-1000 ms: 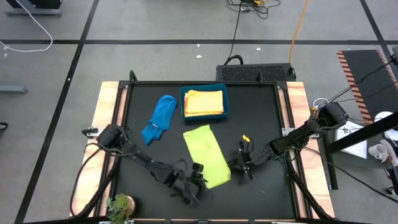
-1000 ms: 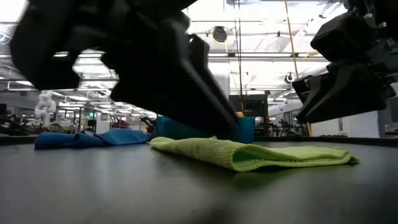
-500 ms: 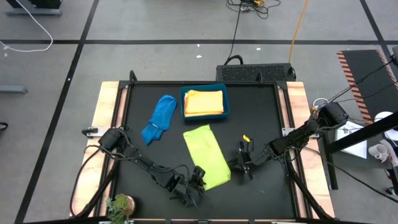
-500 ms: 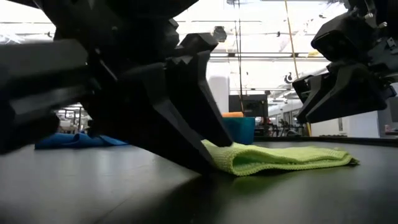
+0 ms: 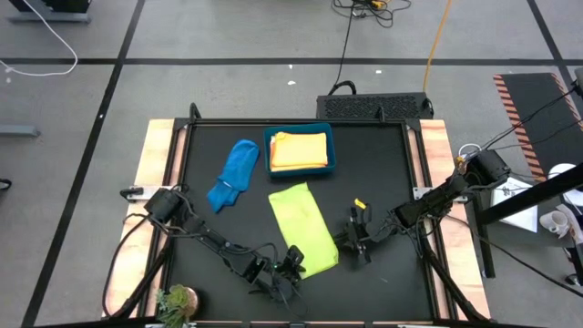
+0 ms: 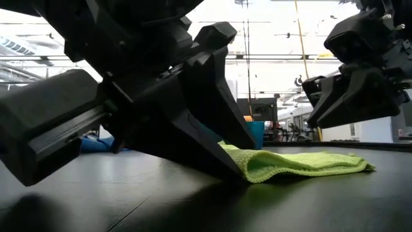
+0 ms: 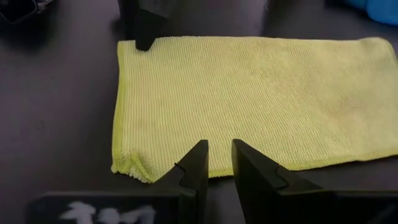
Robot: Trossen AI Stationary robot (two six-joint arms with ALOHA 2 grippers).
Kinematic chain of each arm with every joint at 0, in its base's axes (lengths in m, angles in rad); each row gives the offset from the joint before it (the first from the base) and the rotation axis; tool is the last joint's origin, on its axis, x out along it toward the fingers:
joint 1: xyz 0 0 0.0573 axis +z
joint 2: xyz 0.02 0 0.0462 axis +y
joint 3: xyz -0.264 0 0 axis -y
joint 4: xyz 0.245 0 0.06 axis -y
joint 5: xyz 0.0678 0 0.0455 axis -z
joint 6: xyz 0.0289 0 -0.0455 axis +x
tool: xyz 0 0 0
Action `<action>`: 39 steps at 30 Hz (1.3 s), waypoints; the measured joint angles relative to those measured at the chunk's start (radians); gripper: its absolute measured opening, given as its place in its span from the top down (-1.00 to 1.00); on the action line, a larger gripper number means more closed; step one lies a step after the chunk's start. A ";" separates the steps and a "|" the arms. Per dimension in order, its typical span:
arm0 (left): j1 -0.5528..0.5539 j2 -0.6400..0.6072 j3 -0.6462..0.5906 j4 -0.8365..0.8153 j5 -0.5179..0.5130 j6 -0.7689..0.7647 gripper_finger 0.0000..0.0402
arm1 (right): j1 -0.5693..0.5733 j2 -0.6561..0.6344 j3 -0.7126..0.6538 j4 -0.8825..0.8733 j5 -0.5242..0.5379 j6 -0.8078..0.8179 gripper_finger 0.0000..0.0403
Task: Fold microfiber towels
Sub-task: Fold the green microfiber cloth
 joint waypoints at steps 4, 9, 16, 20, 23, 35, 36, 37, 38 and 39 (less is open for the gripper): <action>0.001 0.002 -0.001 0.000 -0.001 -0.002 0.47 | 0.008 0.000 0.000 0.000 -0.004 -0.063 0.65; 0.004 0.003 -0.003 -0.002 -0.009 -0.043 0.92 | 0.029 0.001 0.000 0.005 -0.108 -0.167 0.48; 0.005 0.004 -0.003 -0.001 -0.028 -0.131 0.98 | 0.064 0.078 0.000 0.070 -0.136 -0.288 0.13; 0.005 0.001 -0.004 0.003 -0.030 -0.193 0.98 | 0.069 0.154 0.000 0.149 -0.132 -0.322 0.03; 0.005 -0.012 -0.005 0.005 -0.030 -0.256 0.99 | 0.068 0.222 0.000 0.215 -0.131 -0.334 0.02; 0.009 -0.101 -0.004 -0.017 -0.092 -0.408 0.99 | 0.069 0.345 0.001 0.382 -0.116 -0.333 0.01; 0.009 -0.108 -0.004 -0.017 -0.103 -0.420 0.99 | 0.073 0.345 0.001 0.380 -0.108 -0.331 0.01; 0.009 -0.115 -0.004 -0.016 -0.113 -0.428 0.99 | 0.075 0.345 0.001 0.378 -0.104 -0.327 0.01; 0.009 -0.121 -0.003 -0.016 -0.126 -0.438 1.00 | 0.076 0.345 0.001 0.378 -0.103 -0.325 0.01; 0.009 -0.127 -0.003 -0.016 -0.142 -0.441 1.00 | 0.076 0.345 0.001 0.378 -0.104 -0.324 0.01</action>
